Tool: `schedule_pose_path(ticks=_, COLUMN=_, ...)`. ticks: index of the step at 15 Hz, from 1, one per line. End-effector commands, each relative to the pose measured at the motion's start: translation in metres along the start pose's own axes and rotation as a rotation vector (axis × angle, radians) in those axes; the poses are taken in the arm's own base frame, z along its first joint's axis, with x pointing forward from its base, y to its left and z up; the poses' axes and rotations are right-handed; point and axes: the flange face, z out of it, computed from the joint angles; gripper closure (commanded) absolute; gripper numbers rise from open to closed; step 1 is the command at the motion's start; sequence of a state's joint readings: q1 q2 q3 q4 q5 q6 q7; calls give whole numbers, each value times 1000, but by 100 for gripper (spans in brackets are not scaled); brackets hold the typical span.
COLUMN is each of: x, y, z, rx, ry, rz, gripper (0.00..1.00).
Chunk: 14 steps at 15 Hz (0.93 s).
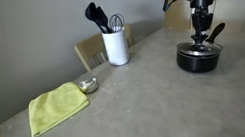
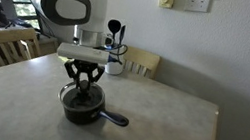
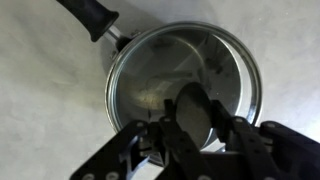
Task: Pick the glass lid and put it on the pot
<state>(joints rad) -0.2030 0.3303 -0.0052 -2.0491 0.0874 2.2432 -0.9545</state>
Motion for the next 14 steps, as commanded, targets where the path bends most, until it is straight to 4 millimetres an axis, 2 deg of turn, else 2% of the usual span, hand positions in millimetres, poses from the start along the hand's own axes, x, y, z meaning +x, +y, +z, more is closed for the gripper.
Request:
schedule_pose_path(ticks=1, x=6, y=-5, z=16, rx=-35, ry=-17, rz=-1, gripper=86)
schedule_pose_path(ticks=5, x=17, y=-15, z=21, rx=-115, ry=-60, rz=12, gripper=86)
schedule_pose_path(ticks=9, x=31, y=-29, z=15, rx=-215, ry=-89, rz=31, gripper=86)
schedule_pose_path(ticks=14, x=38, y=-42, z=11, rx=-234, ry=-91, rz=41, gripper=86)
